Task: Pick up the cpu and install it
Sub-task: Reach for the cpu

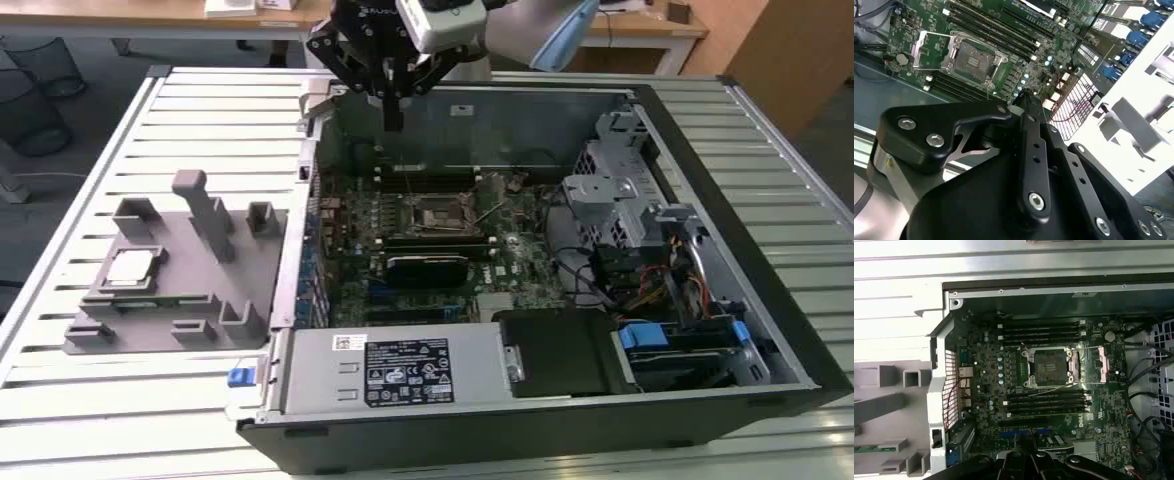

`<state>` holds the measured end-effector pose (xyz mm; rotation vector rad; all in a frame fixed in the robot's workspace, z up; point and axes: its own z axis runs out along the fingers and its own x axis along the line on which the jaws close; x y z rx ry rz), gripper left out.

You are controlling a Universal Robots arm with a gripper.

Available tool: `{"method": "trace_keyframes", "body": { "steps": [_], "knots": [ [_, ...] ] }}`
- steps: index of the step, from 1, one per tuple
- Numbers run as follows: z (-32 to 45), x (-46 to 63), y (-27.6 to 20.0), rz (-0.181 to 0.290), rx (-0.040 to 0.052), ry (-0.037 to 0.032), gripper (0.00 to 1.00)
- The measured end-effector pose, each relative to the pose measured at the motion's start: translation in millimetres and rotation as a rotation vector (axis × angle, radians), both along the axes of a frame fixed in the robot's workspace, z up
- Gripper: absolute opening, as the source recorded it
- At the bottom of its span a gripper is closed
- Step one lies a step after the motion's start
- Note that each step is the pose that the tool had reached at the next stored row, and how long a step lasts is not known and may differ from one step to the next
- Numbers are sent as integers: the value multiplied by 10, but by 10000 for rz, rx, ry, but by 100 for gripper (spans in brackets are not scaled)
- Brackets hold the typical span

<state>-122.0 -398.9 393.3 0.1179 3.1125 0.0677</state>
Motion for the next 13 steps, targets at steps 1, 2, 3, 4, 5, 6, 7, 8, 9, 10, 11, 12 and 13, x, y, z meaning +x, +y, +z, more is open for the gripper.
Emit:
{"method": "trace_keyframes", "body": {
  "steps": [1,2,3,4,5,6,7,8,9,10,11,12,13],
  "knots": [
    [0,0,0,0,0,0,11],
    [0,0,0,0,0,0,11],
    [0,-3,0,-1,0,0,11],
    [0,-5,0,-1,1,-1,11],
    [0,-6,0,-1,0,0,11],
    [0,-9,0,-1,0,0,11],
    [0,-14,0,-2,1,0,11],
    [-1,-20,0,-1,1,-1,11],
    [-1,-24,0,0,0,-1,11],
    [0,-30,0,-1,0,0,11],
    [0,-35,0,-1,0,0,11],
    [-1,-41,0,0,0,0,11],
    [-1,-47,0,0,0,0,11]
  ]
}}
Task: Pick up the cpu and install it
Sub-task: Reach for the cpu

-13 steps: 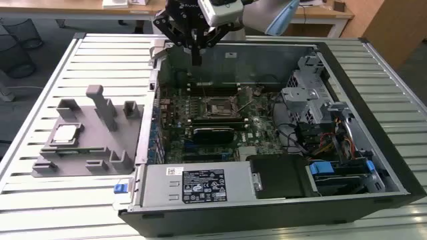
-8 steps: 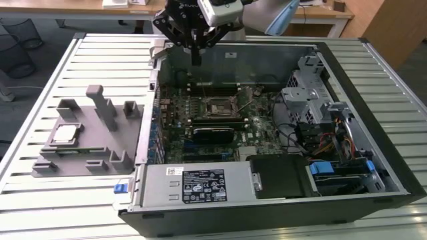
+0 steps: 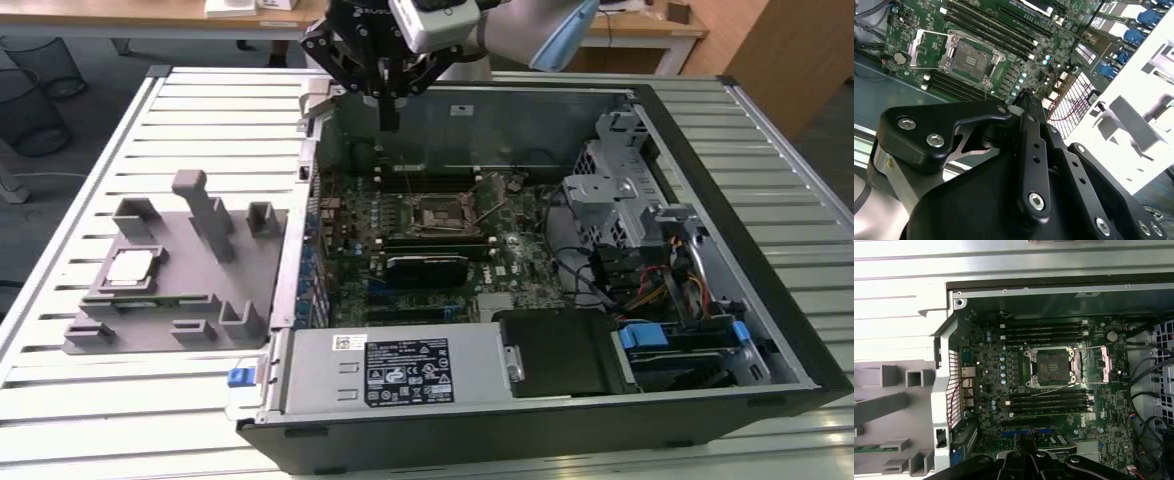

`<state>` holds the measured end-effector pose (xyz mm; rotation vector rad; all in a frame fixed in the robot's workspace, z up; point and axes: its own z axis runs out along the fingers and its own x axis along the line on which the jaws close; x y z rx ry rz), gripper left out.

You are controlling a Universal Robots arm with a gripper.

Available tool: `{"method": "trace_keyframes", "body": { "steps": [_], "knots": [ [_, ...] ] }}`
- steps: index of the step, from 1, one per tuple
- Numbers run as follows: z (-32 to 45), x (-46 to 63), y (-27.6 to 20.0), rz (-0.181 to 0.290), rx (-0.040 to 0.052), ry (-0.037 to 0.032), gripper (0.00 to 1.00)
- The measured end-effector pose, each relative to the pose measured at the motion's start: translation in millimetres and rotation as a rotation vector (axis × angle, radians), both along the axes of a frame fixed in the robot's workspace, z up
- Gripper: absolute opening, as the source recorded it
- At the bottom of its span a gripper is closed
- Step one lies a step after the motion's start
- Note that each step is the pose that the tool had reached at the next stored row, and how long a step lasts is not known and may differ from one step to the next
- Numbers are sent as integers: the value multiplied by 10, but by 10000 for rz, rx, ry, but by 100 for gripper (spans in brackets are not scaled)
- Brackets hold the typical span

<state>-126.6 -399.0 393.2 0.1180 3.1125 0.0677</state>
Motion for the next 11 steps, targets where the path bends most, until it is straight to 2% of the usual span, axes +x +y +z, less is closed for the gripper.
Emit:
{"method": "trace_keyframes", "body": {
  "steps": [11],
  "knots": [
    [-4,-68,0,0,0,1,11]
  ]
}}
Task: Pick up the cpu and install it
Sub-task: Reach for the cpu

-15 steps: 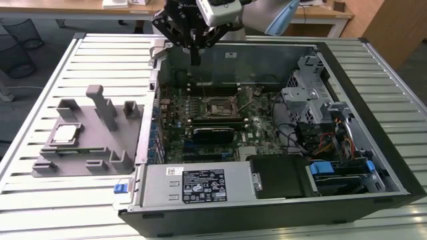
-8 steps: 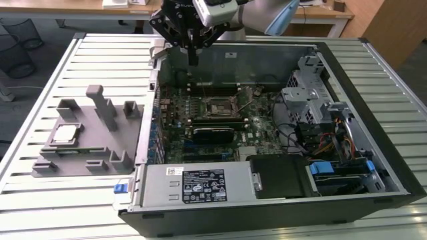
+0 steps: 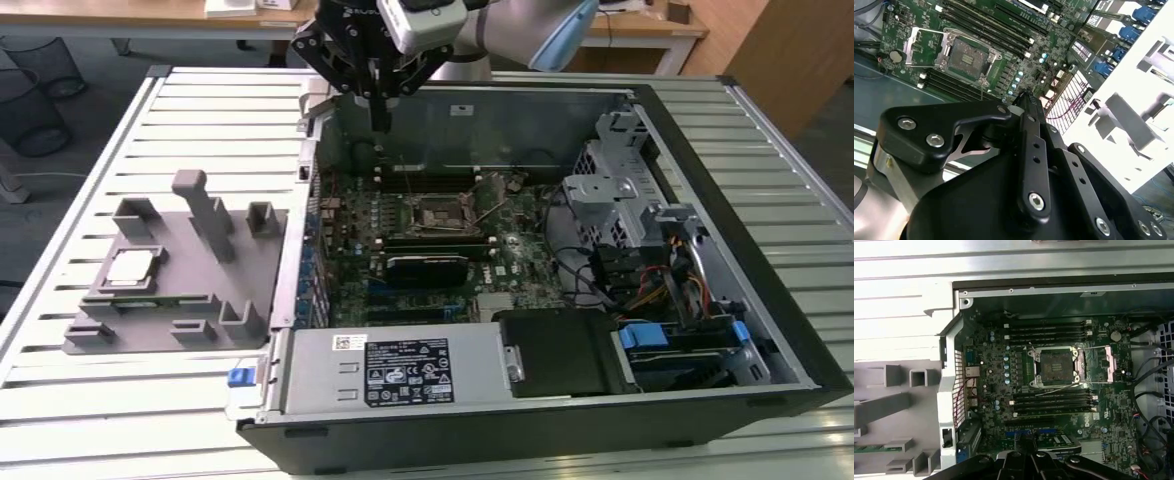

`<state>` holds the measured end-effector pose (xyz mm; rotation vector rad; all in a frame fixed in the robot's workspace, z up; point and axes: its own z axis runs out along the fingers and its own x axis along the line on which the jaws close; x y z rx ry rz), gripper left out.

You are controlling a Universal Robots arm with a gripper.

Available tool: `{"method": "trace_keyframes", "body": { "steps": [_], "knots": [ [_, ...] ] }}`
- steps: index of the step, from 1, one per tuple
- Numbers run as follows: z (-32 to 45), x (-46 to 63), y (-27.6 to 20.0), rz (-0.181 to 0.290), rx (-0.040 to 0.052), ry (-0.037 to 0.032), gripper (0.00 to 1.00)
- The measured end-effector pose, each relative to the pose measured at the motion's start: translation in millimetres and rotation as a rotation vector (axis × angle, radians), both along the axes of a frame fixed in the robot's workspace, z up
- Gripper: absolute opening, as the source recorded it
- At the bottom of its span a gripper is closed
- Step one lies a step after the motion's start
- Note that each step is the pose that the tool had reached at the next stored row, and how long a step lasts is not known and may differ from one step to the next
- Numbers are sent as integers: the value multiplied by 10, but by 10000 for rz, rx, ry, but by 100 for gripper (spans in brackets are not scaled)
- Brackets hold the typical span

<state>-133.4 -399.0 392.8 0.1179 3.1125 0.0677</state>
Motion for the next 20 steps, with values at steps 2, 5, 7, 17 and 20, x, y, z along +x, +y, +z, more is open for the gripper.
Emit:
{"method": "trace_keyframes", "body": {
  "steps": [2,5,7,17,20],
  "knots": [
    [-1,-16,0,-1,0,0,11],
    [-2,-38,0,-1,0,0,11],
    [-3,-50,0,-1,0,0,11],
    [-7,-112,0,0,0,1,11],
    [-9,-131,0,0,0,1,11]
  ]
}}
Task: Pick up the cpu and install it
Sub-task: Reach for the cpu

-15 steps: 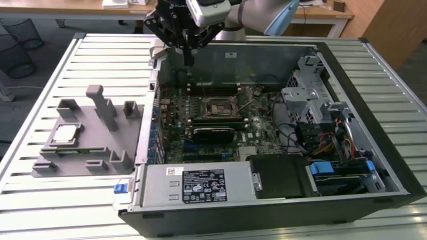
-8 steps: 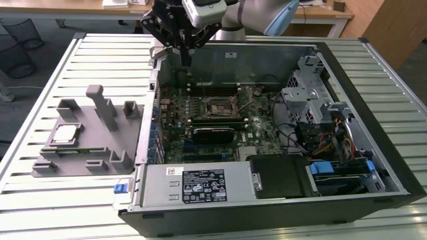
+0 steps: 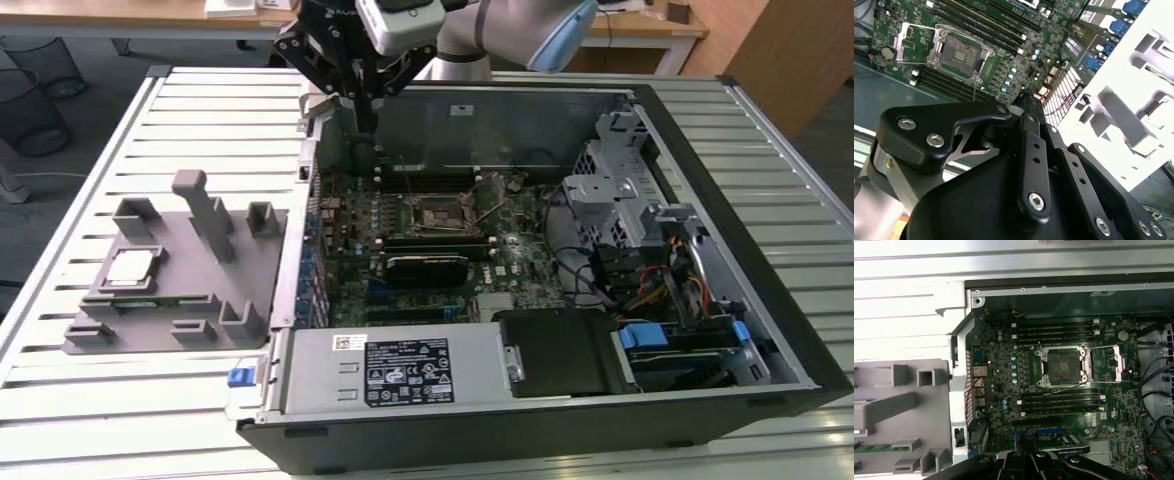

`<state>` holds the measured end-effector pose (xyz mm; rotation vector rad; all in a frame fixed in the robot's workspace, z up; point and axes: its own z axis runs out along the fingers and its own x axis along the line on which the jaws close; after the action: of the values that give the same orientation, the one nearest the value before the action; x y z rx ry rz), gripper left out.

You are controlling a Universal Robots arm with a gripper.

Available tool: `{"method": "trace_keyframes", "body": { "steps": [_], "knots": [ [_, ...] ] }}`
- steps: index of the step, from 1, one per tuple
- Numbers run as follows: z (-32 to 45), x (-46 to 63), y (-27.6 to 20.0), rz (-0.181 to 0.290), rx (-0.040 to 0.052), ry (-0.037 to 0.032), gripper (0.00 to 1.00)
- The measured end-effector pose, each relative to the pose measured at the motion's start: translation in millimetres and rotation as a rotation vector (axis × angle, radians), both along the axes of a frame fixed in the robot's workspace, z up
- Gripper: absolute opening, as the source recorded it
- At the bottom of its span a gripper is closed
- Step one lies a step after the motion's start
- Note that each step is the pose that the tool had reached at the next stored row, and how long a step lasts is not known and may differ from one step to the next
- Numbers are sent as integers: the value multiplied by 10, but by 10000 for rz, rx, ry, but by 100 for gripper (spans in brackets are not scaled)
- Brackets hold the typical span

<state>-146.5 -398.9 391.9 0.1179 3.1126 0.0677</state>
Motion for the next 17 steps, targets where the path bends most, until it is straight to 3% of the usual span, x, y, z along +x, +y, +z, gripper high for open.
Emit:
{"method": "trace_keyframes", "body": {
  "steps": [17],
  "knots": [
    [-7,-113,0,-1,0,0,11]
  ]
}}
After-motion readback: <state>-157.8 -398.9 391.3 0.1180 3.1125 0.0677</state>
